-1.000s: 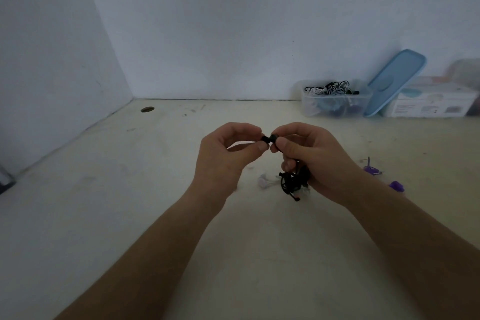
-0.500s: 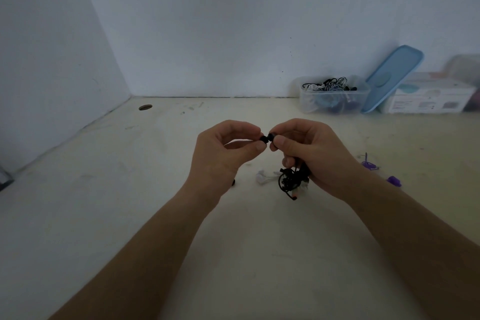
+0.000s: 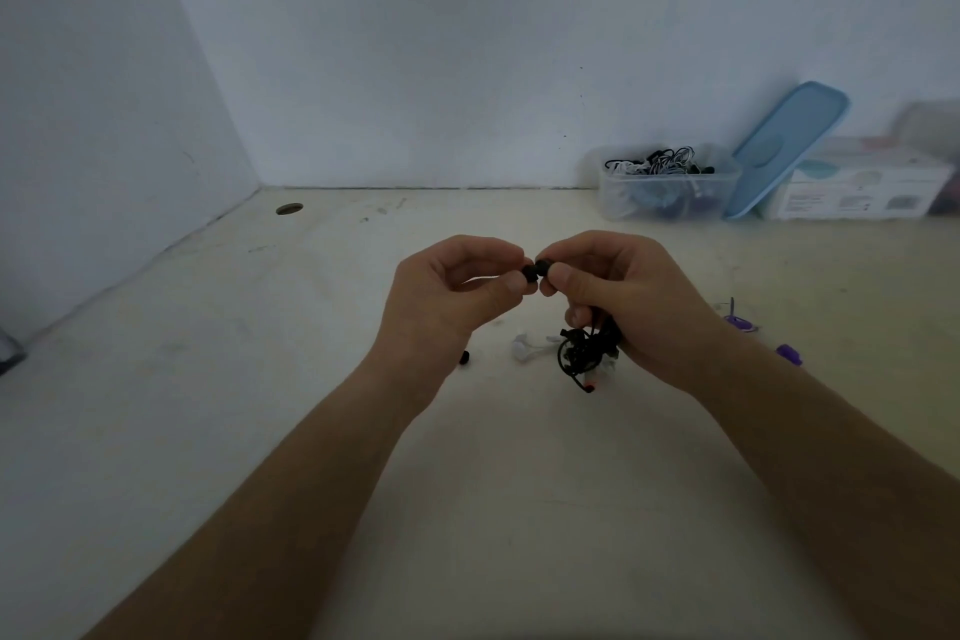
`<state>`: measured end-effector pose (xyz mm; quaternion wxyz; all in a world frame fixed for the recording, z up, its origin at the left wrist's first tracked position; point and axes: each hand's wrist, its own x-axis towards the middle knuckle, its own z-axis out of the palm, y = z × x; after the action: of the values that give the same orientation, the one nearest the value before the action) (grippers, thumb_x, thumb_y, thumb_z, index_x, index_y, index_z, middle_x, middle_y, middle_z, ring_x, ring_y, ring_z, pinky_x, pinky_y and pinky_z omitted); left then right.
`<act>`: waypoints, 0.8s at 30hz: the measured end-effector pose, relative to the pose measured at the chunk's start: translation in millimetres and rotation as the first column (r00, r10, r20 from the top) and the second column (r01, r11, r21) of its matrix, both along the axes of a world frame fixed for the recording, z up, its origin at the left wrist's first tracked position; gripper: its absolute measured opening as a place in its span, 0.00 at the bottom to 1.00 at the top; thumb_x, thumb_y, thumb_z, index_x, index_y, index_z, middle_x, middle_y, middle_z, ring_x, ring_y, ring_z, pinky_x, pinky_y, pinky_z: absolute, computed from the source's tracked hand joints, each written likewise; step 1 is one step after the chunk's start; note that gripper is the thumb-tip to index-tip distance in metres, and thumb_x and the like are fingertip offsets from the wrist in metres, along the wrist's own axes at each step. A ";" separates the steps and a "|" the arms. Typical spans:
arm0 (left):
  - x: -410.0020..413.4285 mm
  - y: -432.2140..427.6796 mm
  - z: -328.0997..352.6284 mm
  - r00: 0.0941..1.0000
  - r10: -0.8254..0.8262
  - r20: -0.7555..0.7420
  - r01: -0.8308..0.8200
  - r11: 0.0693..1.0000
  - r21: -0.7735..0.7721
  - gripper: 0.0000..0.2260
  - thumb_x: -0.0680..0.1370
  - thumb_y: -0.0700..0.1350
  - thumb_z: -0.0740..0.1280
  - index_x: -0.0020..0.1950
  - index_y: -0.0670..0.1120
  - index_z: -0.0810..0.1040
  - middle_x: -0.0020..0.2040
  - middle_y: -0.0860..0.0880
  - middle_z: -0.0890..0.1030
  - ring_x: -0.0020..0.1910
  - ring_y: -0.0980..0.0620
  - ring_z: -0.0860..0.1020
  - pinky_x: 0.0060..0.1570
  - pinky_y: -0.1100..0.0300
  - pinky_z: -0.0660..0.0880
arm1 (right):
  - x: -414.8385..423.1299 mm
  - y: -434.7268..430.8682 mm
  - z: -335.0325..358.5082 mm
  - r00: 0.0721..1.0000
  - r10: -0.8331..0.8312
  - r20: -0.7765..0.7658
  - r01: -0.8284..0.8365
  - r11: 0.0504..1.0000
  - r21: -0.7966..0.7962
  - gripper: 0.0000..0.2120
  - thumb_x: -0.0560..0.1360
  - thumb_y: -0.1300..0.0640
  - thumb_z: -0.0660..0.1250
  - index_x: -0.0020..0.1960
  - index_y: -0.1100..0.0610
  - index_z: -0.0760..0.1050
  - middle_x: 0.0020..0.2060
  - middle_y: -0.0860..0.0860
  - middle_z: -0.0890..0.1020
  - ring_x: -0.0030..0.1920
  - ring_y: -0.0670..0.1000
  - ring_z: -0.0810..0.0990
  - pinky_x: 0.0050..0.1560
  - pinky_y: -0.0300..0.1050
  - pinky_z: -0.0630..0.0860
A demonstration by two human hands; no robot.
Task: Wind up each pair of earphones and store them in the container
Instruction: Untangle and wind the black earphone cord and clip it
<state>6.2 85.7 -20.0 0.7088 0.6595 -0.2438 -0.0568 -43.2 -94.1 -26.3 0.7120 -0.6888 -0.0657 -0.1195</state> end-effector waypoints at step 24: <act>0.1 -1.3 -4.4 0.989 -0.087 -0.115 0.078 0.993 -0.083 0.07 0.74 0.31 0.70 0.48 0.41 0.81 0.43 0.43 0.86 0.44 0.48 0.85 0.44 0.62 0.79 | 0.6 -3.8 -1.6 0.997 0.038 0.072 -0.030 0.993 -0.112 0.08 0.76 0.69 0.67 0.47 0.58 0.82 0.35 0.54 0.84 0.31 0.50 0.74 0.34 0.39 0.75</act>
<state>6.3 84.4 -24.4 0.7445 0.6158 -0.2303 -0.1156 -42.6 -97.9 -27.9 0.6717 -0.7211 -0.1102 -0.1288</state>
